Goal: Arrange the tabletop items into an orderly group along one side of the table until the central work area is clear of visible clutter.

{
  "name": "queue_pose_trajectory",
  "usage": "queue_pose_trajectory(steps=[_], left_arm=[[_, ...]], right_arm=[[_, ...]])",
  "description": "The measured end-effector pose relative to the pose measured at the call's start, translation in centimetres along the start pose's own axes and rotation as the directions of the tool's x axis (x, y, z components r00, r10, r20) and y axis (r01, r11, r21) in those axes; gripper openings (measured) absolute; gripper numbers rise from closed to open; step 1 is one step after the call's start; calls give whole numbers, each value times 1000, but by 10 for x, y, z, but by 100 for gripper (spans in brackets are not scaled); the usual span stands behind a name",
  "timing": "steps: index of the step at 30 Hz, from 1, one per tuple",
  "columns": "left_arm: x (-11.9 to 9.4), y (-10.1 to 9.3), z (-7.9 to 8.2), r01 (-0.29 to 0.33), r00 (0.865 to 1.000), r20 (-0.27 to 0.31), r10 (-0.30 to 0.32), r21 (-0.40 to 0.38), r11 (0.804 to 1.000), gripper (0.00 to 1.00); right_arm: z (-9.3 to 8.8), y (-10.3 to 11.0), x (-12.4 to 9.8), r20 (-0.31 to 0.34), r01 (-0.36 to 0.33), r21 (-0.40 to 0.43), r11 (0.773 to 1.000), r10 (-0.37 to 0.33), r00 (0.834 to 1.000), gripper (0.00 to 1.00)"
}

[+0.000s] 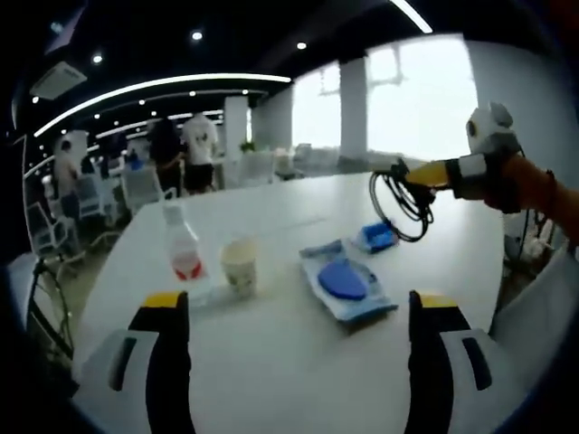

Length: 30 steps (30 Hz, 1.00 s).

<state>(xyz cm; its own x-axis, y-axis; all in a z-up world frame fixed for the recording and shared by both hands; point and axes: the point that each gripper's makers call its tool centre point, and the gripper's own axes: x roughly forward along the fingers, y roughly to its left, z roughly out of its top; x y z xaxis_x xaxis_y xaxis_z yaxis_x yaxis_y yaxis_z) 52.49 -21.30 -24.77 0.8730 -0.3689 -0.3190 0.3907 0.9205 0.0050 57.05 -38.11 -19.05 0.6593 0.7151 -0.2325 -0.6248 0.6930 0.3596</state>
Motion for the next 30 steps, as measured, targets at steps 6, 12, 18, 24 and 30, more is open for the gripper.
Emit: queue_pose_trajectory(steps=[6, 12, 18, 24, 30], left_arm=[[1, -3, 0, 13, 1000, 2, -13, 0, 1000, 97], [-1, -4, 1, 15, 1000, 3, -15, 7, 1000, 97], [-1, -5, 0, 17, 1000, 0, -17, 12, 1000, 96], [-2, -5, -1, 15, 1000, -6, -15, 15, 1000, 96], [-3, -6, -3, 11, 1000, -14, -11, 18, 1000, 95]], right_arm=[[-6, -11, -20, -12, 42, -25, 999, -42, 999, 9], [-15, -18, -34, -34, 63, -37, 997, -64, 997, 9], [-19, -24, -41, -43, 82, -42, 996, -84, 996, 9], [-29, -41, -44, -67, 113, -42, 993, -116, 991, 9], [-43, -64, -45, -95, 153, -37, 988, -156, 983, 9]])
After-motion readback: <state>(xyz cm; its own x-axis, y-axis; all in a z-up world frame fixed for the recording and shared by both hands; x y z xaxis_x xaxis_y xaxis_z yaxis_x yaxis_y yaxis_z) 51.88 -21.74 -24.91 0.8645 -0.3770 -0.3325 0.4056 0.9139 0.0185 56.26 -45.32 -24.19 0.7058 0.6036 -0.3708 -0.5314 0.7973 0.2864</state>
